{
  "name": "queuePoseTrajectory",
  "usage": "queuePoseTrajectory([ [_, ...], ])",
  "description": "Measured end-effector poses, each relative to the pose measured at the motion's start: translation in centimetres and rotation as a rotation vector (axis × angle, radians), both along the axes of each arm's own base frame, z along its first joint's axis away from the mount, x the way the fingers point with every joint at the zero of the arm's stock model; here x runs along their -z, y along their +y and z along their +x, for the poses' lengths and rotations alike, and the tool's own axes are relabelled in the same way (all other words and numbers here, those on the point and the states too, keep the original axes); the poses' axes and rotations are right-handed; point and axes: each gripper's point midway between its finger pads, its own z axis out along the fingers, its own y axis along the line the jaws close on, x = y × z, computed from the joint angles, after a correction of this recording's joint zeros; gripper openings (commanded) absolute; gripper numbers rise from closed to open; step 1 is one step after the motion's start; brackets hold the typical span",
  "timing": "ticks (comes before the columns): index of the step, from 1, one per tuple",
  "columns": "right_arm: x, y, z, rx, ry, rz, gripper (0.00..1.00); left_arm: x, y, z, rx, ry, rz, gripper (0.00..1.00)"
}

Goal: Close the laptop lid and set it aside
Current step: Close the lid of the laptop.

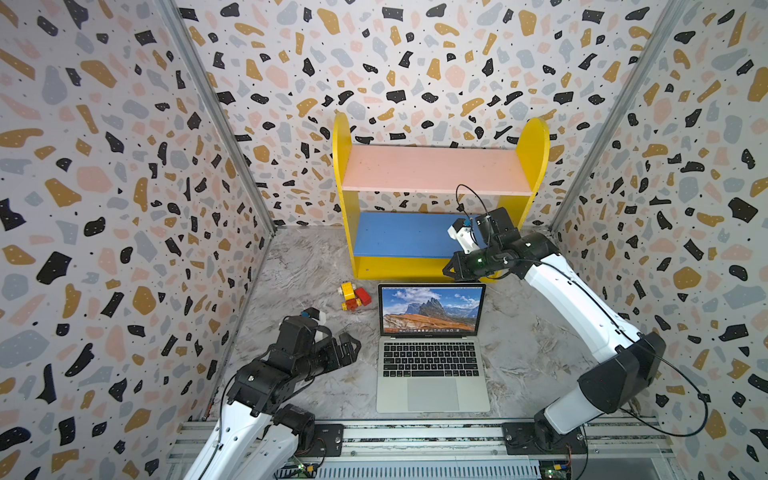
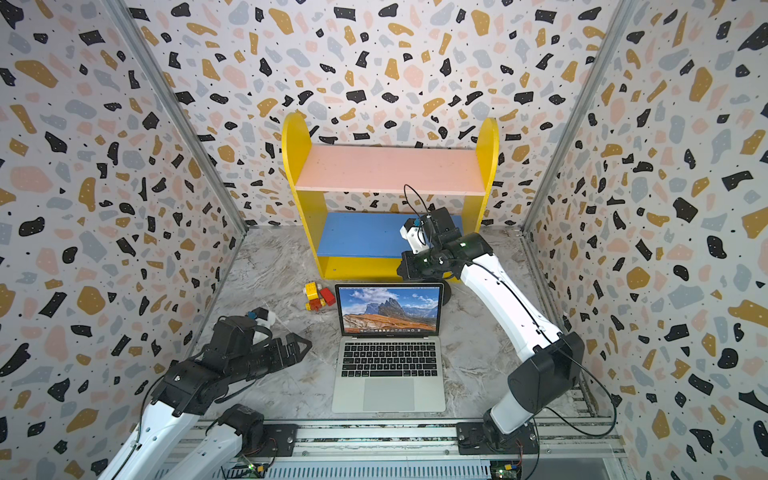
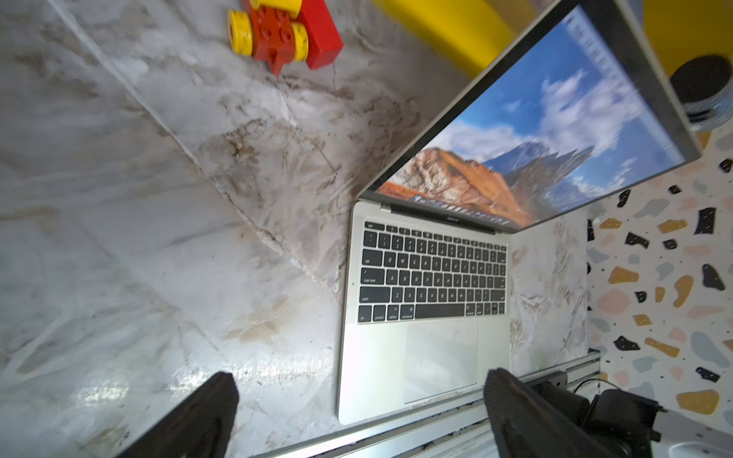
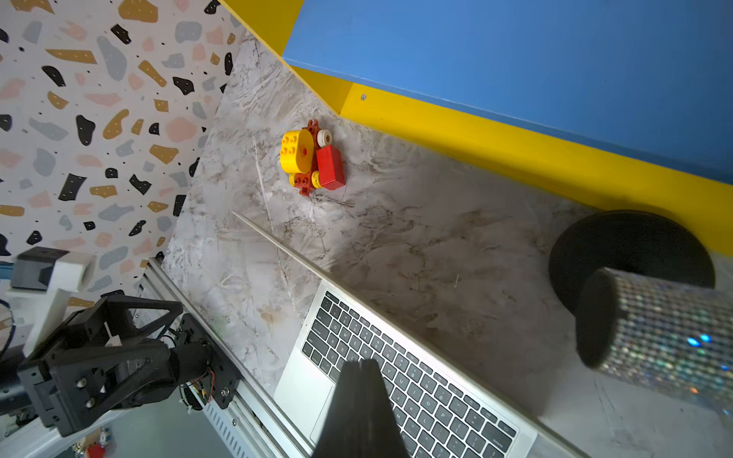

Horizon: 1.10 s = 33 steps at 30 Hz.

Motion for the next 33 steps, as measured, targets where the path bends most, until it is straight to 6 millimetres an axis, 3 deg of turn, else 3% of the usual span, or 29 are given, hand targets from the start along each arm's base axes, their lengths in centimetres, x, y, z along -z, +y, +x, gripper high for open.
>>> queuePoseTrajectory([
  [7,0.5,1.7,0.9,-0.044,0.003,-0.055,0.0,4.2,-1.8,-1.8,0.074,0.095,0.029,1.0],
  [16,2.7,3.4,2.0,-0.101,0.033,-0.147,0.0,8.4,-3.2,-1.4,0.08,0.123,0.07,1.0],
  [26,4.4,3.6,2.1,-0.147,0.059,-0.205,0.0,11.6,-5.2,-0.1,0.102,0.163,0.057,1.0],
  [33,5.3,3.8,1.8,-0.171,0.08,-0.223,0.0,12.1,-6.6,0.7,0.125,0.161,0.024,1.0],
])
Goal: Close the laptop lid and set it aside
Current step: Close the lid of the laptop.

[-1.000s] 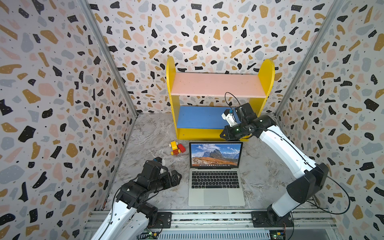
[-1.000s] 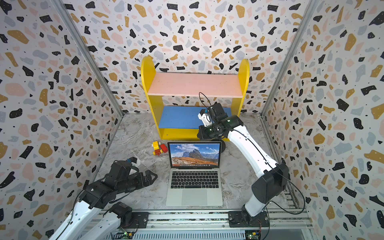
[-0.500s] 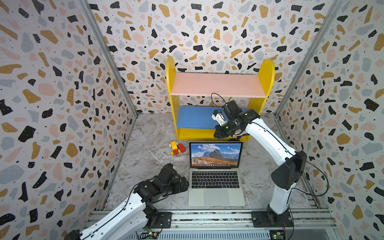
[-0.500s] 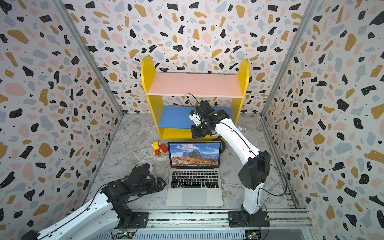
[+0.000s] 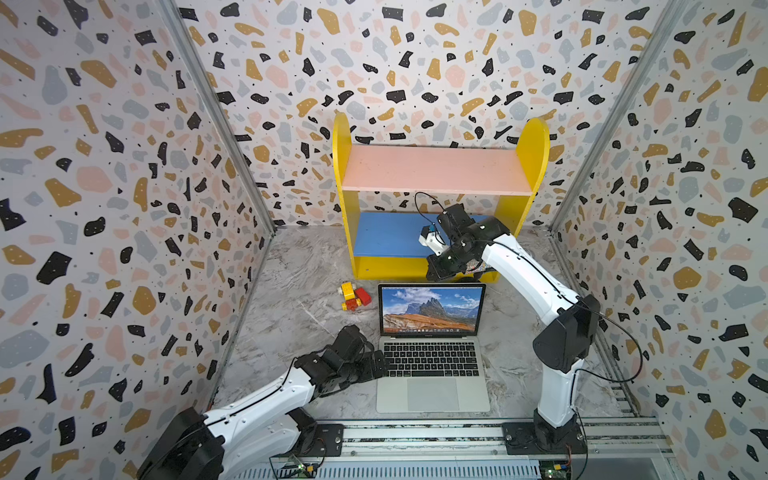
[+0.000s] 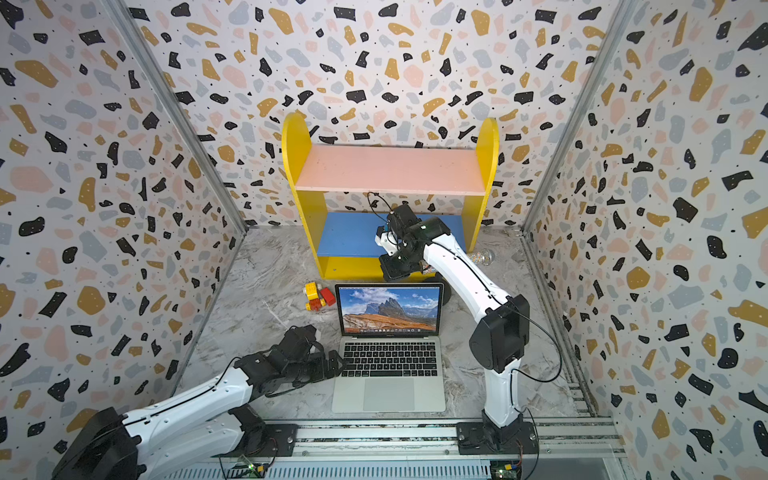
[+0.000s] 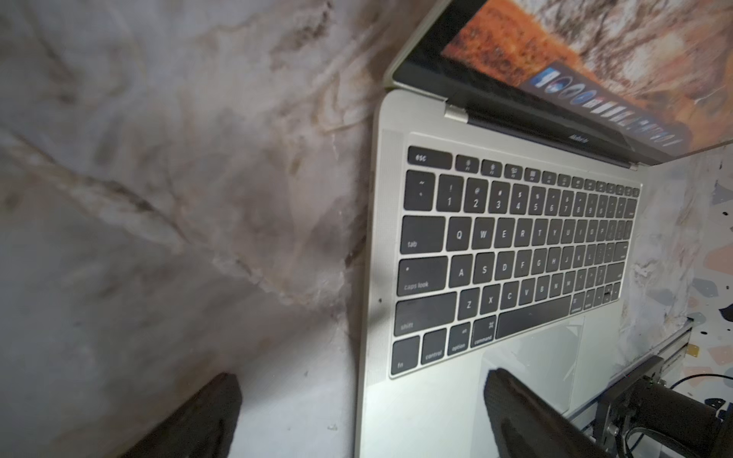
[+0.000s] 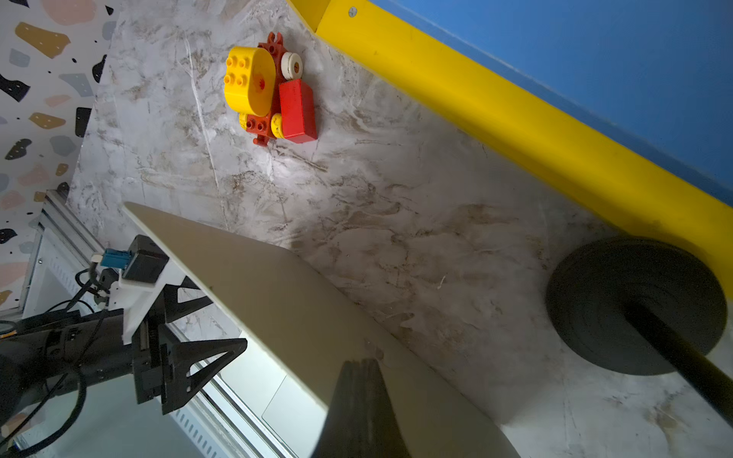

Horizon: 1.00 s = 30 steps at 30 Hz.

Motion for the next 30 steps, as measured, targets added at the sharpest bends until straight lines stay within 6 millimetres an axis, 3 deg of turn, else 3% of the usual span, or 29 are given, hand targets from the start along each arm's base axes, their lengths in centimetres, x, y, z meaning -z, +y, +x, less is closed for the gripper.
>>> queuePoseTrajectory([
  [3,0.3,0.2,-0.2,-0.014,0.005,-0.007,0.0,-0.1,-0.6,0.5,0.009,-0.011,-0.02,1.0],
  [16,1.0,0.4,-0.6,-0.035,0.012,-0.029,0.0,0.3,-1.7,1.0,0.03,-0.013,-0.045,0.76],
  [26,1.1,0.4,-0.9,-0.044,0.01,-0.05,0.0,1.3,-1.0,0.1,0.02,0.033,-0.021,0.22],
  [30,1.2,0.6,-1.1,-0.052,0.007,-0.055,0.0,1.3,-0.9,0.1,0.019,0.038,-0.018,0.12],
])
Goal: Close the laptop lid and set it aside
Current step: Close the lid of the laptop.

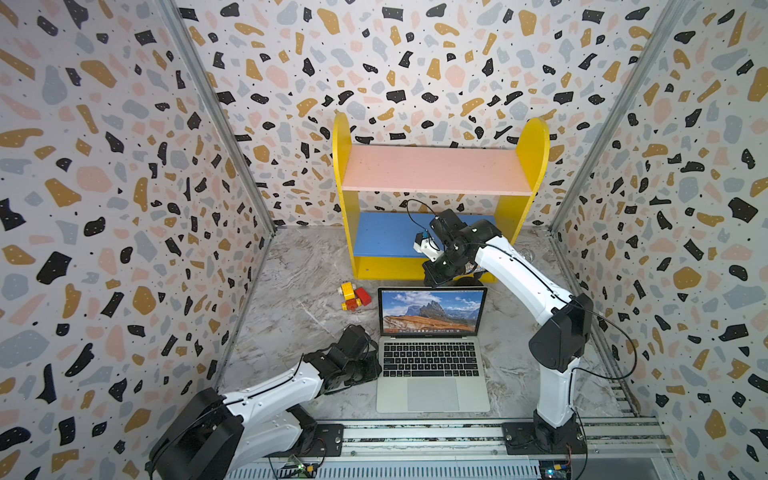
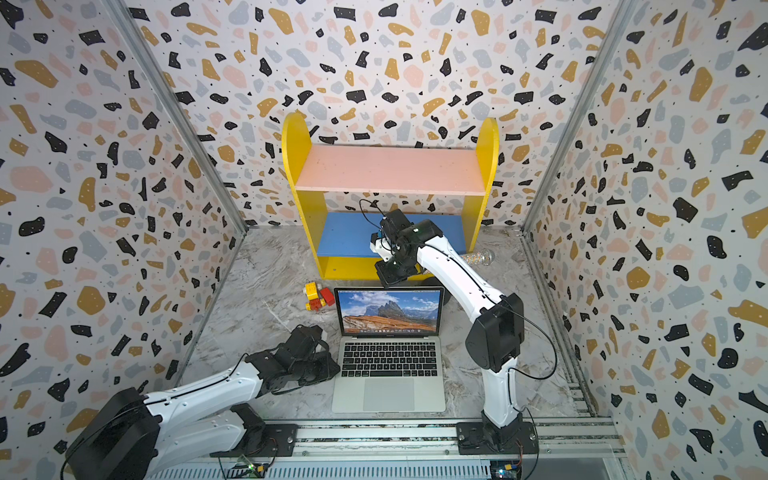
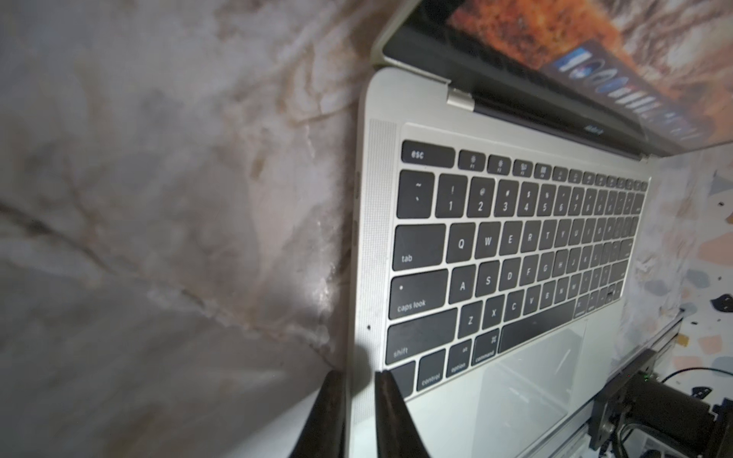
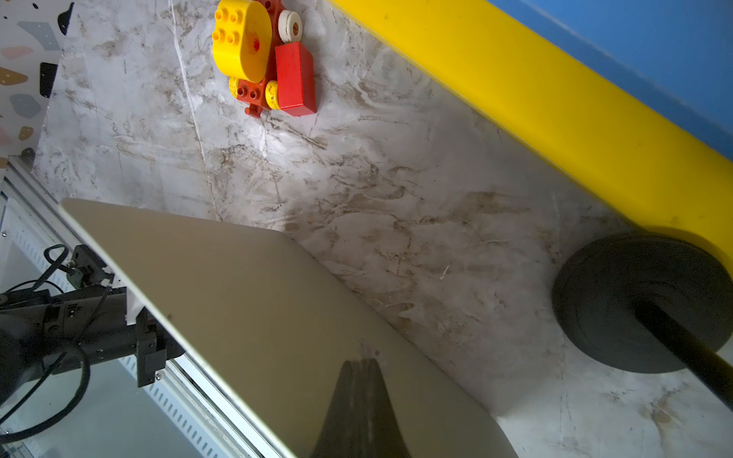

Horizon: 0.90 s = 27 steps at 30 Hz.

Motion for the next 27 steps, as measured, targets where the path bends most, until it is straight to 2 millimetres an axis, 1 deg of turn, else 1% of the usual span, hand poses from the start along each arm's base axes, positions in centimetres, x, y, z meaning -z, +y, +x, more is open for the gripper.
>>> queuePoseTrajectory([
  [10,0.0,0.0,-0.1,-0.006,-0.001,-0.005,0.0,0.2,0.2,-0.1,-0.01,0.008,0.009,0.03],
  [16,0.0,0.1,-0.3,-0.01,-0.004,-0.013,0.0,0.3,0.2,-0.1,-0.009,0.01,0.01,0.01],
  [27,0.3,0.5,-1.3,-0.042,-0.002,-0.039,0.0,0.3,0.2,0.0,-0.01,0.009,0.011,0.0],
])
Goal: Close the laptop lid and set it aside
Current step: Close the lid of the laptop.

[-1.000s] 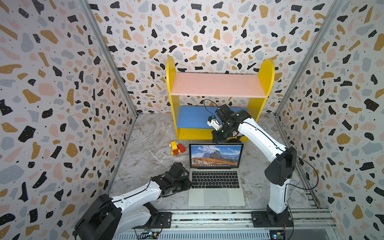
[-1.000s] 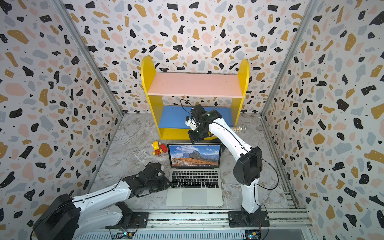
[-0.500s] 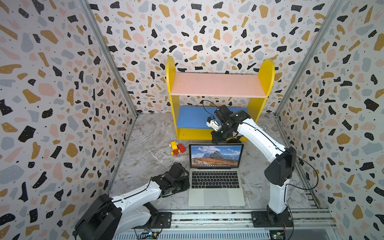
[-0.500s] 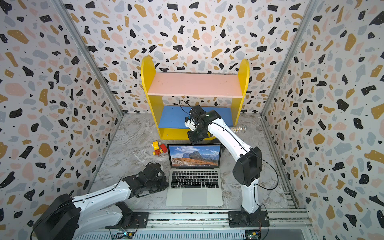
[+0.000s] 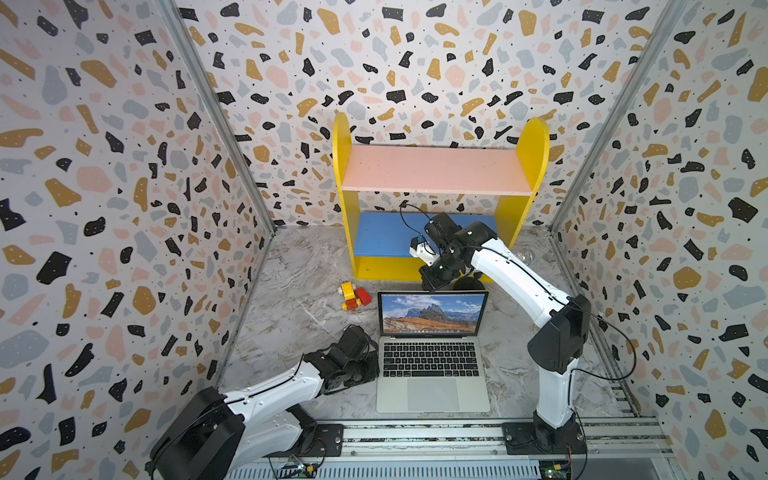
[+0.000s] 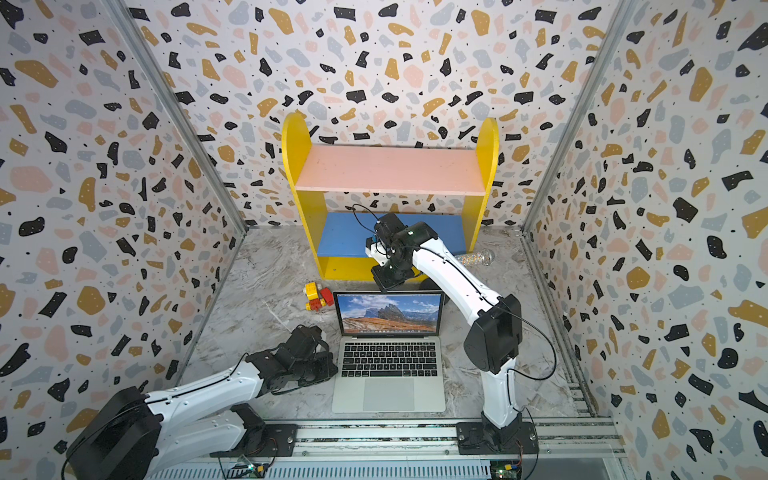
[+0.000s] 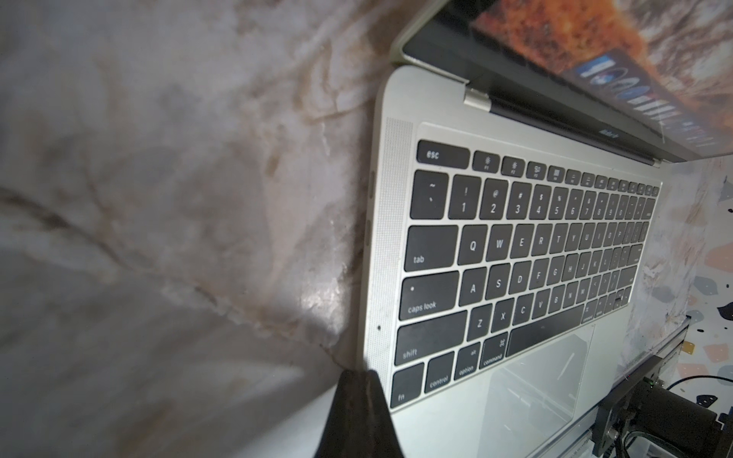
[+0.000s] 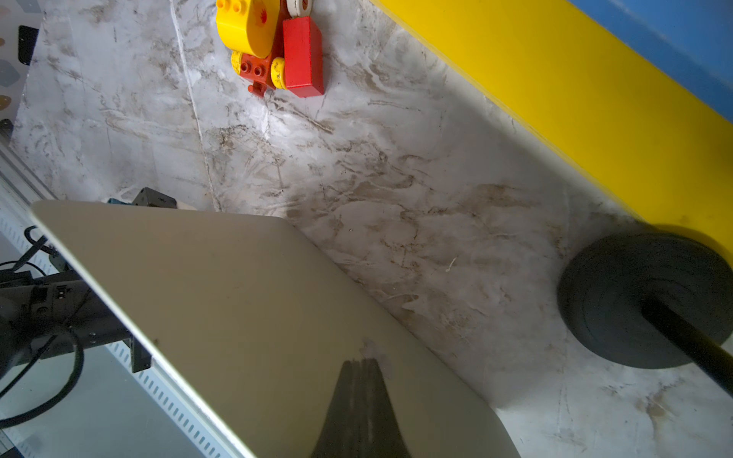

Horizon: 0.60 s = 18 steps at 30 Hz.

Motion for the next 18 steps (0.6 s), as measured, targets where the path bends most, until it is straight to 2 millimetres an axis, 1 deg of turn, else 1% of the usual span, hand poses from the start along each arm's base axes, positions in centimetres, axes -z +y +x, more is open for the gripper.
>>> queuePoseTrajectory([
  [9,0.1,0.1,-0.3,-0.01,-0.003,-0.015,0.0,0.0,0.0,0.0,-0.001,0.0,0.001,0.0],
  [18,0.7,0.2,-1.4,-0.028,0.007,-0.036,0.0,0.0,0.1,0.0,-0.005,0.001,0.002,0.0],
])
